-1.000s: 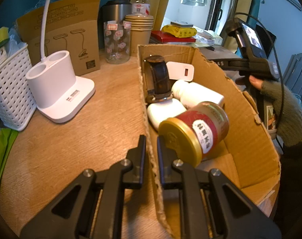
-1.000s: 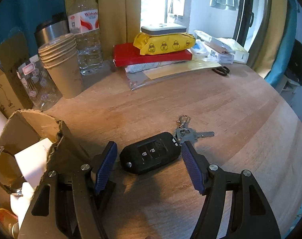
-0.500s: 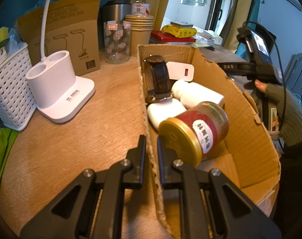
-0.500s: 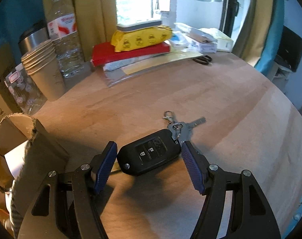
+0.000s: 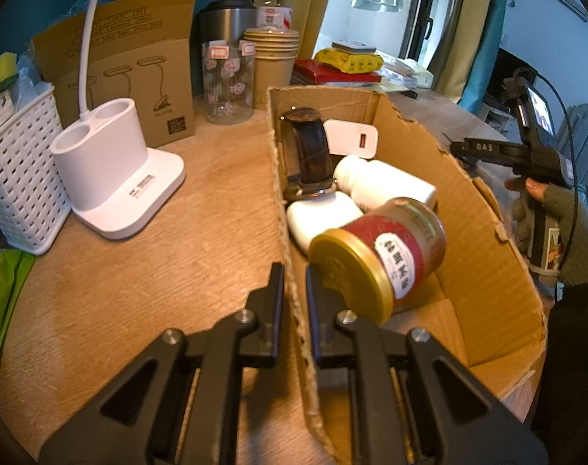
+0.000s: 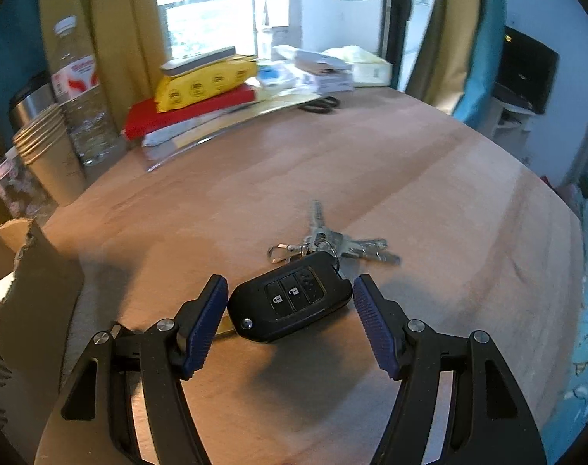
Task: Organize rigid objects
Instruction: 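Move the right tool to the black car key and grasp it, then lift the car key with keys and carry it over the box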
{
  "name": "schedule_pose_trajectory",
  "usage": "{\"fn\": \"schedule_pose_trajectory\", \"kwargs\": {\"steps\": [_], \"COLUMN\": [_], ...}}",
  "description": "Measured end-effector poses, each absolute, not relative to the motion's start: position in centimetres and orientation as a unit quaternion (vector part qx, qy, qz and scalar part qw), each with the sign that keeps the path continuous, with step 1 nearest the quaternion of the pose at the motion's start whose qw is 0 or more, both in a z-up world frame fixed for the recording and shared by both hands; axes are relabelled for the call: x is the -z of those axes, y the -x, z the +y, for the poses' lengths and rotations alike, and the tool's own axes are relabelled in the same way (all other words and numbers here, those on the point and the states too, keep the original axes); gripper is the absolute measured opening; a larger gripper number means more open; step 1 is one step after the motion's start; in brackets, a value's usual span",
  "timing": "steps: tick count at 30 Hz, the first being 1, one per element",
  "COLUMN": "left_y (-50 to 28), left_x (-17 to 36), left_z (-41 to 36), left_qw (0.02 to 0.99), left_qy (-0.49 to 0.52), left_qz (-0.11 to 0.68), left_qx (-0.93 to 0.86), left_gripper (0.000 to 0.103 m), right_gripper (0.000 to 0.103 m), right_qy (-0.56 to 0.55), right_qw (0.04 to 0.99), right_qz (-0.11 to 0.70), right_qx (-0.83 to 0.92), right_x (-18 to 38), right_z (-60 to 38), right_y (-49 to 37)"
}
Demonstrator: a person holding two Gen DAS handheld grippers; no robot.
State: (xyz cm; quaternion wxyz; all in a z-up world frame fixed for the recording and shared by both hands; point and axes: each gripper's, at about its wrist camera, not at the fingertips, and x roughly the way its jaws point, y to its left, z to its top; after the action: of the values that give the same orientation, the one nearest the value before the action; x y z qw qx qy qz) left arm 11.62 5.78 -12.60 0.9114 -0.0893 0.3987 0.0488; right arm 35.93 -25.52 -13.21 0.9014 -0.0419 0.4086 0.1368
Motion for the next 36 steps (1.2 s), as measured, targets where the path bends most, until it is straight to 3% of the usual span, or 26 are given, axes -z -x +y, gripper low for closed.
{"fn": "schedule_pose_trajectory", "kwargs": {"steps": [13,20,36], "left_y": [-11.6,-11.6,-11.6], "left_x": [12.6,12.6,12.6], "left_z": [5.8,5.8,5.8], "left_qw": [0.911,0.911,0.911], "left_qy": [0.089,0.089,0.089], "left_qz": [0.399,0.399,0.399], "left_qx": [-0.049,-0.049,-0.049], "left_gripper": [0.012,0.012,0.012], "right_gripper": [0.071,0.041,0.039], "right_qy": [0.052,0.055,0.015], "right_qw": [0.892,0.893,0.902], "right_qz": [0.433,0.426,0.38], "right_qx": [-0.118,-0.138,-0.205], "right_x": [14.2,13.9,10.9], "right_z": [-25.8,-25.9,-25.7], "right_y": [-36.7,-36.1,-33.2]}}
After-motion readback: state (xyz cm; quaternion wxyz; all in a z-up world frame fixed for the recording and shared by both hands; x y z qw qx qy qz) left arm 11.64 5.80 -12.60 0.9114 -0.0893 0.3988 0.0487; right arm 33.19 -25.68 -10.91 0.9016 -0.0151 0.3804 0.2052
